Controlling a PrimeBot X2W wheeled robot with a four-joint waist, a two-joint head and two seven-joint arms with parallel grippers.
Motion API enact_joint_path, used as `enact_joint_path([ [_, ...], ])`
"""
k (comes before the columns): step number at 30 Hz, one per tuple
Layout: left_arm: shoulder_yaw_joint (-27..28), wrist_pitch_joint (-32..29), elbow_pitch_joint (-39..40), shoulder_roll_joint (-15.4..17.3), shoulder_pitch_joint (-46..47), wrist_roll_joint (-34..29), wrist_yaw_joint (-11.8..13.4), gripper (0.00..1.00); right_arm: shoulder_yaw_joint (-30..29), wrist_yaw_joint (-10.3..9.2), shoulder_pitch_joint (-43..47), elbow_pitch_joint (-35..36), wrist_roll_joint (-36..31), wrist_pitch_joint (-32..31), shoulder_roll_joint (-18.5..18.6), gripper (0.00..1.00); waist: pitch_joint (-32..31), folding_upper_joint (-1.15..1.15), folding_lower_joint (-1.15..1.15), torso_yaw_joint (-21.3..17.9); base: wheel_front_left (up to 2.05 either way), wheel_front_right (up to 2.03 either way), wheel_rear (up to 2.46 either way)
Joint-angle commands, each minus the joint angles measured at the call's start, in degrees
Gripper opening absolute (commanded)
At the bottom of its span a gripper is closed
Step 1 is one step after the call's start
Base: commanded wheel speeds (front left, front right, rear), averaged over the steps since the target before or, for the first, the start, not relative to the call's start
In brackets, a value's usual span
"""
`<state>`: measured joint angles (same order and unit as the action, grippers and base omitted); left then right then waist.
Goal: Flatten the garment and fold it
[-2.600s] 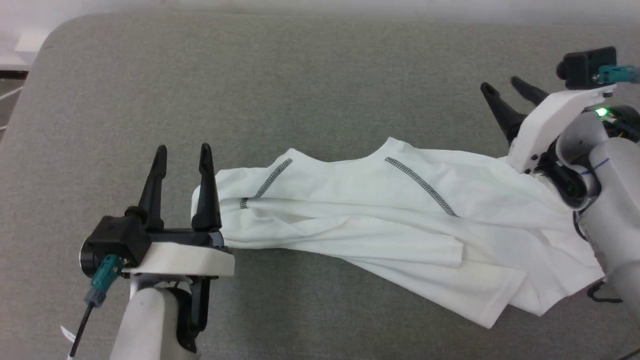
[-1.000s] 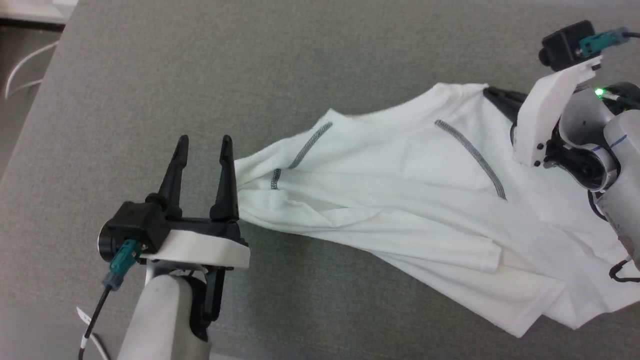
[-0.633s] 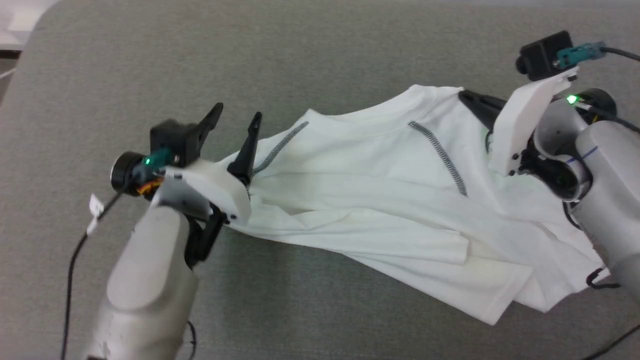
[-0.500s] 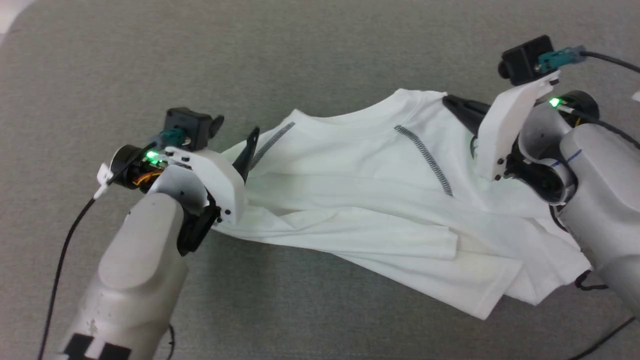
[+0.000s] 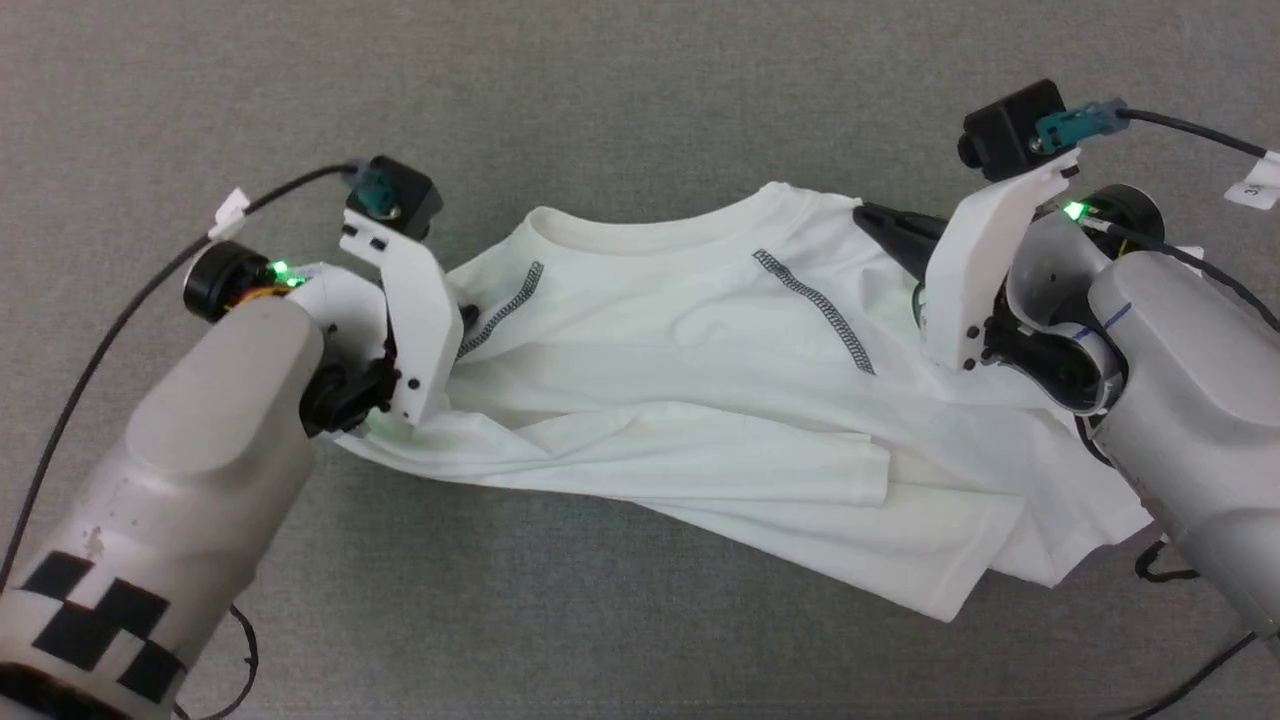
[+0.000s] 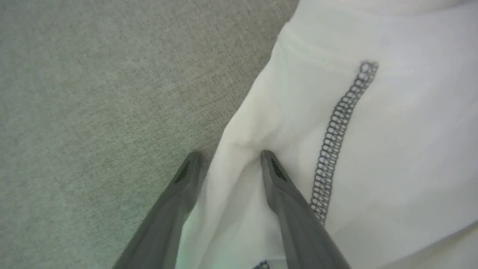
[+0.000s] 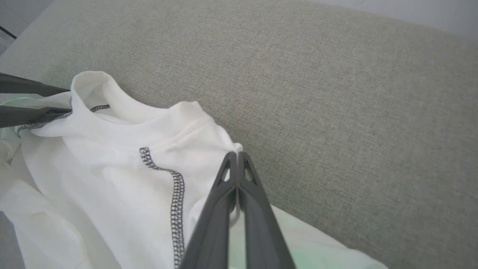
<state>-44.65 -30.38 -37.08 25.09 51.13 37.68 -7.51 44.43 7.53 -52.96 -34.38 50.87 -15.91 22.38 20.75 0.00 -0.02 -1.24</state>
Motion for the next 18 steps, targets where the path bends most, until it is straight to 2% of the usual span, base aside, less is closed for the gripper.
enact_joint_path([
  [1,-4.5,-3.8,-1.7,0.3,-4.3,2.3,0.0,0.0,0.5,-0.04,-0.8,-0.3,0.6,0.5,0.1,0.0,0.2,0.0,0.02,-0.2,0.0,0.0,0.0],
  [4,-7.1,-3.2,0.2,1.2,-3.2,5.4,0.0,0.0,1.2,-0.04,-0.9,-0.5,1.1,1.4,0.3,0.0,-0.1,0.0,0.02,0.1,0.0,0.0,0.0],
  [9,-8.4,4.6,0.7,2.7,-0.3,5.6,0.0,0.0,2.3,-0.04,-0.9,-1.1,1.2,4.3,0.8,0.0,-2.3,0.0,0.02,0.6,0.0,0.0,0.0],
  [12,-5.8,11.3,-0.8,2.5,2.2,4.5,2.9,0.0,2.3,-0.04,-1.6,-1.7,0.5,7.1,1.4,0.0,-4.5,0.0,0.02,1.0,0.0,0.0,0.0],
  [13,-5.8,11.3,-0.8,2.5,2.2,4.5,2.9,0.0,2.3,-0.04,-1.6,-1.7,0.5,7.1,1.4,0.0,-4.5,0.0,0.02,1.0,0.0,0.0,0.0],
  [15,-3.4,16.1,-1.3,1.7,4.0,4.1,5.8,0.0,1.9,-0.04,-2.3,-2.0,0.0,9.3,1.6,0.0,-5.9,0.0,0.02,1.2,0.0,0.0,0.0],
  [18,-0.6,22.2,-1.8,0.7,6.9,3.7,8.8,0.0,0.3,-0.04,-4.1,-3.5,-1.4,12.7,1.4,0.0,-7.9,0.0,0.02,1.1,0.0,0.0,0.0],
])
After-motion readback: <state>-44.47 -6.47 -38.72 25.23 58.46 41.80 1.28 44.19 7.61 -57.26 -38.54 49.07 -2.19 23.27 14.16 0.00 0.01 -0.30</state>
